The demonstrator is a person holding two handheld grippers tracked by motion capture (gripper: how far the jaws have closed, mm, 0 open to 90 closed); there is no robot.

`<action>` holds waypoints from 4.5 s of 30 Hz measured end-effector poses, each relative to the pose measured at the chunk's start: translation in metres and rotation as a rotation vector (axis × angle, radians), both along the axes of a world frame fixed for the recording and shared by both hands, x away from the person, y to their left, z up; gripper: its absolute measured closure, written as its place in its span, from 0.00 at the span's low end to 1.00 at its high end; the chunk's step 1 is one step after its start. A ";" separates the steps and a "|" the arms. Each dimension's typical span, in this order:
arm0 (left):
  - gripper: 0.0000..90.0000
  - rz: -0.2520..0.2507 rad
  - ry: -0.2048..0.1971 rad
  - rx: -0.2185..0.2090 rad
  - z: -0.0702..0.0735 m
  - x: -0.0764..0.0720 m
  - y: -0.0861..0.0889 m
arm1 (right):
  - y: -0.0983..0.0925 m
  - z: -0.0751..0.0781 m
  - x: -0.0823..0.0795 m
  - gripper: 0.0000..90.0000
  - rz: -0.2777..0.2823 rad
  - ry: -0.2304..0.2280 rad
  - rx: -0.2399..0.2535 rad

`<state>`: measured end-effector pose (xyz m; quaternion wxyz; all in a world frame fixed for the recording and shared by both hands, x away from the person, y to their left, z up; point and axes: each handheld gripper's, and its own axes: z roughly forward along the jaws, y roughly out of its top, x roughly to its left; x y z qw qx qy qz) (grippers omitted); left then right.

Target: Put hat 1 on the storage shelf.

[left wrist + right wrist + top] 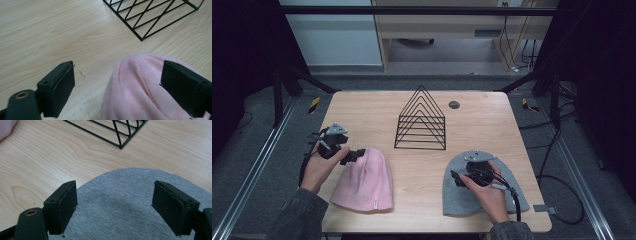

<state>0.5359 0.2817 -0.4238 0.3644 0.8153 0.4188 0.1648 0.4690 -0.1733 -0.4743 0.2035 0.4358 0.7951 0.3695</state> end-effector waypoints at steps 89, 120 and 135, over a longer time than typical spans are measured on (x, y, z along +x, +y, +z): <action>0.94 -0.202 -0.218 0.098 0.119 -0.047 -0.064 | 0.056 0.072 -0.006 0.32 0.204 -0.071 -0.023; 0.94 -0.249 -0.279 0.026 0.175 -0.037 -0.099 | 0.121 0.065 0.014 0.50 0.360 -0.022 0.081; 0.94 -0.211 -0.310 -0.021 0.196 -0.023 -0.090 | 0.107 0.103 0.036 0.92 0.390 -0.041 0.143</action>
